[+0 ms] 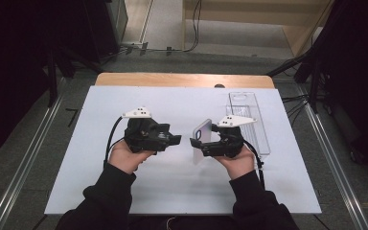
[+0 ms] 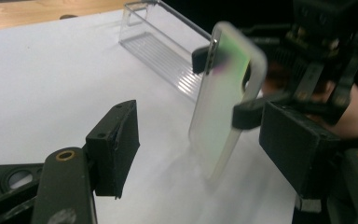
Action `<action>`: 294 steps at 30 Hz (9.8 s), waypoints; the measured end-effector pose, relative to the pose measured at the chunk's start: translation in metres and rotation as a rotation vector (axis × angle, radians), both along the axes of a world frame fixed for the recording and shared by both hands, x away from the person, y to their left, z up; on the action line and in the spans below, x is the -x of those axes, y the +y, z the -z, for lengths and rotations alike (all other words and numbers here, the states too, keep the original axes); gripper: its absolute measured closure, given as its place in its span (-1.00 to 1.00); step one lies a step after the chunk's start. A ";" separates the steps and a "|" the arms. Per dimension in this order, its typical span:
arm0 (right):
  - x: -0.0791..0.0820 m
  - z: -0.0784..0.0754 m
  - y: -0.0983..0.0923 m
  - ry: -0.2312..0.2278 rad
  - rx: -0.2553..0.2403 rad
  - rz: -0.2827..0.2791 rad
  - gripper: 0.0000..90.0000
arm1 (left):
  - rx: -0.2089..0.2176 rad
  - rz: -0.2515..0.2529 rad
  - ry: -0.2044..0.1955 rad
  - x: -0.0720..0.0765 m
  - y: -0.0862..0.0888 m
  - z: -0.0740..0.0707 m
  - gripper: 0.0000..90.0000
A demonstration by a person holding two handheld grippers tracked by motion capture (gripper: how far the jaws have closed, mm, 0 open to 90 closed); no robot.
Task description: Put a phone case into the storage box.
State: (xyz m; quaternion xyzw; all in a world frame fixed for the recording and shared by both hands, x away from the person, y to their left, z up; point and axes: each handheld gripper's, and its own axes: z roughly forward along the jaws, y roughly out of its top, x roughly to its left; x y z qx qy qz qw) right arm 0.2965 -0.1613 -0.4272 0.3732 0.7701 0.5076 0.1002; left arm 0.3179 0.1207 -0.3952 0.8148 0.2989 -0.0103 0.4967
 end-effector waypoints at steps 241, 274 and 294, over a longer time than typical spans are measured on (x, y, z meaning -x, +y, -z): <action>-0.053 -0.041 -0.073 0.168 0.047 0.206 -1.00 | -0.030 -0.032 0.103 0.025 0.087 0.062 -0.35; 0.008 0.002 -0.054 0.163 0.052 -0.075 -0.60 | -0.038 -0.040 0.108 0.023 0.090 0.063 -0.35; 0.039 0.022 -0.044 0.189 0.066 -0.132 -0.60 | -0.048 -0.036 0.106 0.023 0.091 0.063 -0.35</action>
